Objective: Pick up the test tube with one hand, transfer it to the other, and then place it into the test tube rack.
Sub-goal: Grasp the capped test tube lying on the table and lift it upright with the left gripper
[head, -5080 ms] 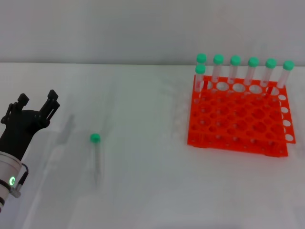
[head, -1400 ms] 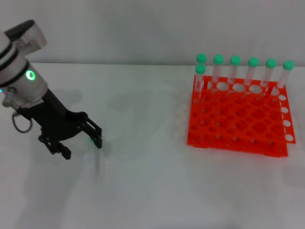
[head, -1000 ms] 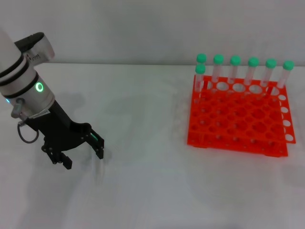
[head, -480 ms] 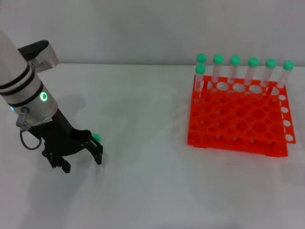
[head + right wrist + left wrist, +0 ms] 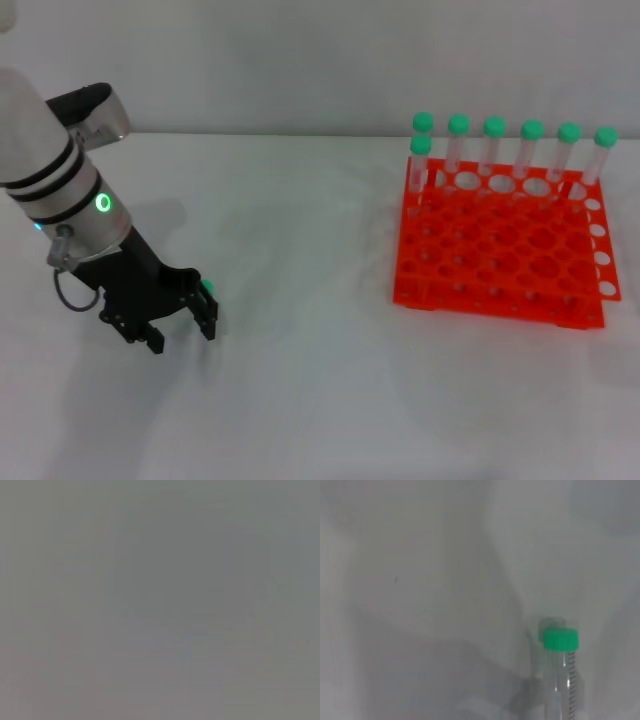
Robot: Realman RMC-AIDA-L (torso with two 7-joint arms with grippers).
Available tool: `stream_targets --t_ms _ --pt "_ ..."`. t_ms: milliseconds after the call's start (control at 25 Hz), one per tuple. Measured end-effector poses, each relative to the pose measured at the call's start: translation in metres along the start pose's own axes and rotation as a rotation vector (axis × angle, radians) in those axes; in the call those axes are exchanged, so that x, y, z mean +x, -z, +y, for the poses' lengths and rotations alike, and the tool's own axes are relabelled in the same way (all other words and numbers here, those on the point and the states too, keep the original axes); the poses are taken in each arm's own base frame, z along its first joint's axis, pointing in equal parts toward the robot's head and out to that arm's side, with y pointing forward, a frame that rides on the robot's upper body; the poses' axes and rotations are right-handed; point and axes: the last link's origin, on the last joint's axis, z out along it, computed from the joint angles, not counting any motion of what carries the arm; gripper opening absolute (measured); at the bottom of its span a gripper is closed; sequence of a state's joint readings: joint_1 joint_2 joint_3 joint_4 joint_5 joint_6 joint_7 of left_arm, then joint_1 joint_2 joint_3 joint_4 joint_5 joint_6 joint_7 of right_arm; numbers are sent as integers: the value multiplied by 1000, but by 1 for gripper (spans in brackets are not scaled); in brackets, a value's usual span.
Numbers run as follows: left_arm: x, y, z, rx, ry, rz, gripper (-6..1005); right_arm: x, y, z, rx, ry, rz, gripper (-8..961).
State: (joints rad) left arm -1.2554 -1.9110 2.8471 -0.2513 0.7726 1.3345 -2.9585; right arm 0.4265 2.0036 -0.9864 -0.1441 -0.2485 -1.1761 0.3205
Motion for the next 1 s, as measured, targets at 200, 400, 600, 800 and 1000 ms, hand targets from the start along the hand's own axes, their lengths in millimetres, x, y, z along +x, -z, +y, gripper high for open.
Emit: stream_targets --t_ms 200,400,600,800,1000 --pt "1 -5 11 -4 -28 10 644 -1 -1 1 -2 0 -2 873" --pt "0 -7 13 -3 -29 6 642 -1 -1 -2 14 -4 -2 873" --pt "-2 -9 12 0 -25 1 639 -1 -2 -4 26 -8 -1 873" --pt "-3 -10 9 16 -27 -2 624 -3 -5 -3 24 -6 -6 873" --pt "-3 -14 10 26 -38 4 591 -3 -6 -3 24 -6 -2 872"
